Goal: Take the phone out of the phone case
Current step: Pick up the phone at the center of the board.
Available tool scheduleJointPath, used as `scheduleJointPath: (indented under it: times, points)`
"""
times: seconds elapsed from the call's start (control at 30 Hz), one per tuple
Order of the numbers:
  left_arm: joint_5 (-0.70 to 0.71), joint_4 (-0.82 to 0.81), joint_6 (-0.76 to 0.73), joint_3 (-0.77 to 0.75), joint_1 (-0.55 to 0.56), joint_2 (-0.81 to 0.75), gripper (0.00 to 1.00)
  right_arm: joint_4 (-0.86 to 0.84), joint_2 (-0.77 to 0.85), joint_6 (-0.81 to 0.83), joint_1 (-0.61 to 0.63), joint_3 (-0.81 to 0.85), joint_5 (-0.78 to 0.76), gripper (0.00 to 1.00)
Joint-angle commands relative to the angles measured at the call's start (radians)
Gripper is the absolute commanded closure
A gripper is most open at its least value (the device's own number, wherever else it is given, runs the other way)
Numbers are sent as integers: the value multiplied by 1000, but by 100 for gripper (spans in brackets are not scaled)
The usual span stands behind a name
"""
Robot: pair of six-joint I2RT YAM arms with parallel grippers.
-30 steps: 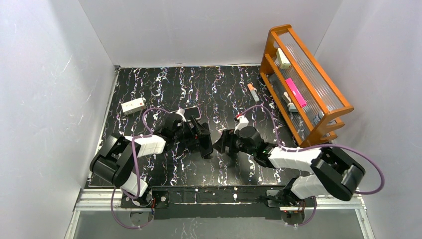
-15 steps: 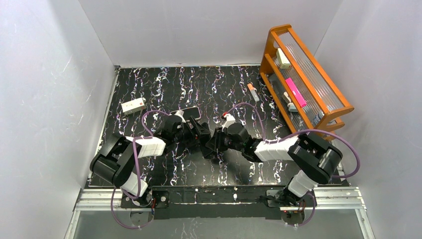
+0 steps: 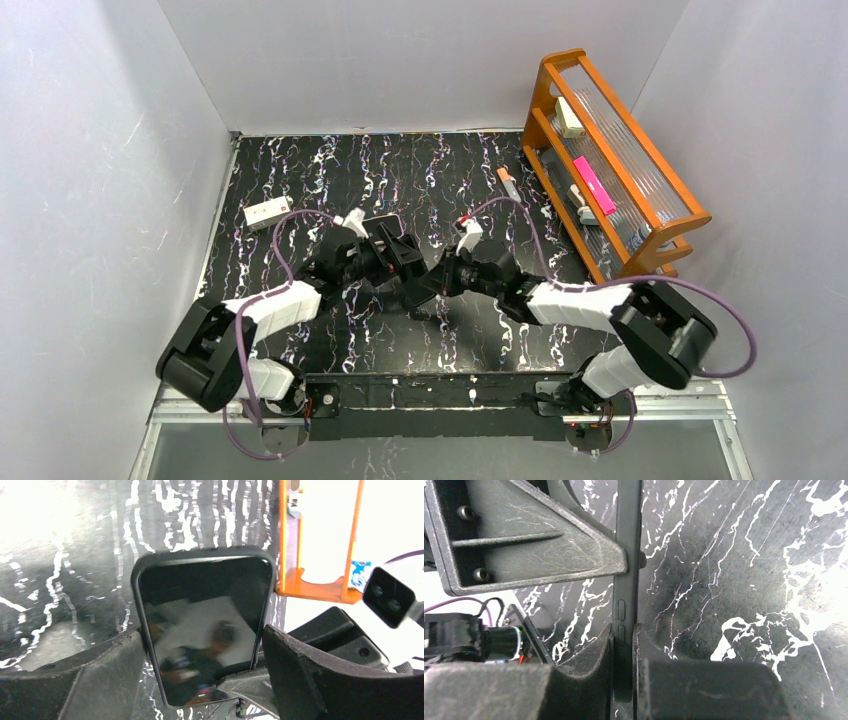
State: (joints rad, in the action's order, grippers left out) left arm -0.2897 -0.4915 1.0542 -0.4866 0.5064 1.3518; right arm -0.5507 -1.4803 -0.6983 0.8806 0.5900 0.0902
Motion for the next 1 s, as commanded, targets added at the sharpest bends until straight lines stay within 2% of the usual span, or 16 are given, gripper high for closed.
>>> scheduleJointPath:
  times: [0.0, 0.13, 0.37, 0.7, 0.97]
  points:
    - [-40, 52, -145, -72, 4, -85, 17, -99, 155, -6, -50, -54, 67, 99]
    - [-81, 25, -191, -63, 4, -157, 11, -116, 284, 5, -90, -119, 83, 99]
    - [-186, -47, -250, -60, 3, -266, 9, -196, 458, -84, -142, -231, 121, 99]
    - [-281, -183, -172, -46, 4, -301, 10, -467, 461, -238, -167, -264, 227, 99]
    - [-304, -233, -140, -36, 4, -264, 19, -603, 421, -327, -175, -254, 288, 99]
